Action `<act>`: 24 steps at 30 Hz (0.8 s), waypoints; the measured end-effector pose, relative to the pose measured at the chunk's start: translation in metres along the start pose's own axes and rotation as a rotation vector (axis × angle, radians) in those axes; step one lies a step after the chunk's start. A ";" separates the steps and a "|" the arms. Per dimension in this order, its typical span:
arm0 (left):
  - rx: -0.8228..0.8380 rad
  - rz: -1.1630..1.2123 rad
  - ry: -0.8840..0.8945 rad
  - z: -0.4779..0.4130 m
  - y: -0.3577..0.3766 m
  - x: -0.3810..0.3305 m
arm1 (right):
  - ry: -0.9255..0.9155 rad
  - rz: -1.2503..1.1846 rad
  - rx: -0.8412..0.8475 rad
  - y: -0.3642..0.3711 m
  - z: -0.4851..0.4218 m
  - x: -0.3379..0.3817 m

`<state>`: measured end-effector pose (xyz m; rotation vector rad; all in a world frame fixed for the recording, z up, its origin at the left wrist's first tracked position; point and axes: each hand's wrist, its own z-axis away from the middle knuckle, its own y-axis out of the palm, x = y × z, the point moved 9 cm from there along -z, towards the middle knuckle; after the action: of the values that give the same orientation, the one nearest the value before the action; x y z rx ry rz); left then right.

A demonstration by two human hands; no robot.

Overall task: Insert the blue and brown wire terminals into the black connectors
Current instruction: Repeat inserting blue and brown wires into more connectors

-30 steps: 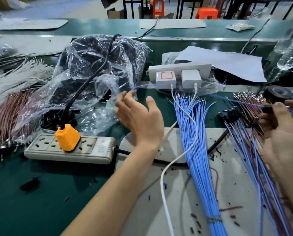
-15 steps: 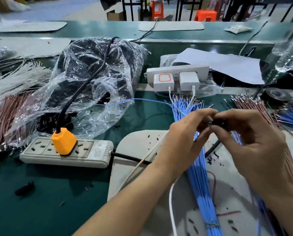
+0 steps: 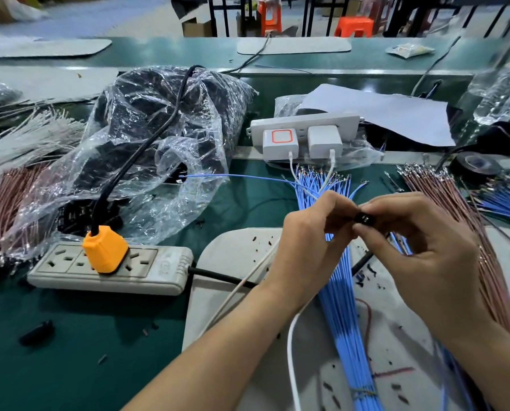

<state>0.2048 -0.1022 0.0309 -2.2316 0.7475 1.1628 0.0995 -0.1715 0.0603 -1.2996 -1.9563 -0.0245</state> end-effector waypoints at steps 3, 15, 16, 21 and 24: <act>0.000 -0.011 0.008 0.000 -0.001 -0.001 | 0.022 -0.046 -0.003 0.000 0.001 -0.002; 0.017 -0.075 0.022 -0.001 -0.002 -0.003 | -0.012 -0.085 -0.006 -0.003 0.002 0.005; 0.015 -0.087 0.032 -0.001 -0.002 -0.004 | -0.027 -0.069 -0.013 -0.004 0.002 0.007; 0.017 -0.100 0.044 -0.002 -0.001 -0.004 | -0.054 0.012 -0.026 -0.007 0.000 0.015; 0.069 -0.123 0.055 0.000 0.003 -0.002 | 0.044 -0.046 -0.016 -0.002 0.000 0.007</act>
<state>0.2018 -0.1039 0.0326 -2.2260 0.6521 1.0065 0.0963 -0.1671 0.0650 -1.2536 -1.9520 -0.0912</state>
